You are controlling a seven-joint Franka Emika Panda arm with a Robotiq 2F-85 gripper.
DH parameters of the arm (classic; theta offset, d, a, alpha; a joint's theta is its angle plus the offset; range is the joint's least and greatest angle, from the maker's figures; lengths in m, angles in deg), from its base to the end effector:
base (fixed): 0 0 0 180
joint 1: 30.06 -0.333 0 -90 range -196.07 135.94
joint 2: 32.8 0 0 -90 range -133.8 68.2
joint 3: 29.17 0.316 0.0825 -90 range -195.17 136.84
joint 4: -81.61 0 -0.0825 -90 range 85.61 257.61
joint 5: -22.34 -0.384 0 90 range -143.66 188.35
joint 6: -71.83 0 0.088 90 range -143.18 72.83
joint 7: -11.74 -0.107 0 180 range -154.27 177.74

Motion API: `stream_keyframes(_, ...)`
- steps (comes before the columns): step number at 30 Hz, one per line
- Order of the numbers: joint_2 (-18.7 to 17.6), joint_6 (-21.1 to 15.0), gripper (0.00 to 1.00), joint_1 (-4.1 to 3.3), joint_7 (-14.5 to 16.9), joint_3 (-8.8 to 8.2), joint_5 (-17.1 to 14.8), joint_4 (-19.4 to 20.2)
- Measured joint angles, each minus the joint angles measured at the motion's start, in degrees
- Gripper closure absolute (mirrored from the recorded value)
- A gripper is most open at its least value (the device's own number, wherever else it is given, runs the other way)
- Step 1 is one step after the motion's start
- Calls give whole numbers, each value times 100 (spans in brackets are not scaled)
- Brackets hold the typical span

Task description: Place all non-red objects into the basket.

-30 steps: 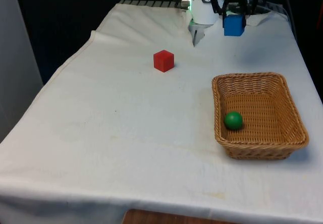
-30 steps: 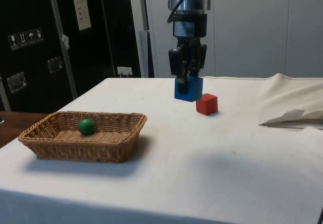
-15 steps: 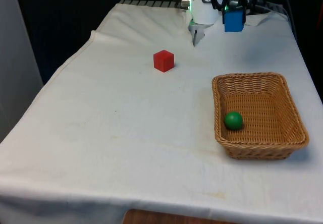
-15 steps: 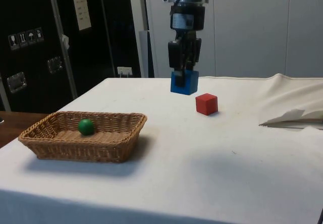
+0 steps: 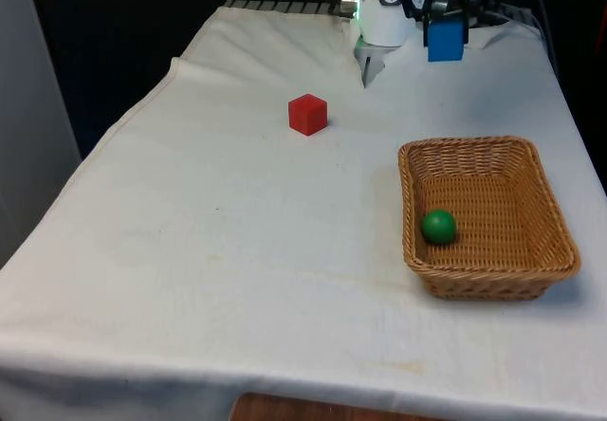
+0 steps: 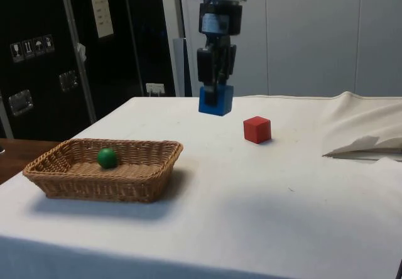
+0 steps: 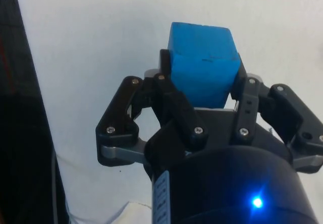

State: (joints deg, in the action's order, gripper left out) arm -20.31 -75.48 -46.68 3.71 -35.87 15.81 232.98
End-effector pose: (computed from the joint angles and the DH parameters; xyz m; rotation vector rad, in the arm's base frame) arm 0.4232 0.0734 0.3307 -3.0191 0.0870 -0.1935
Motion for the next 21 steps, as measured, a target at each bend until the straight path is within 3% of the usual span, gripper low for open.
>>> stream_keyframes(21,-785,0,99,-17,109,350,0,-791)
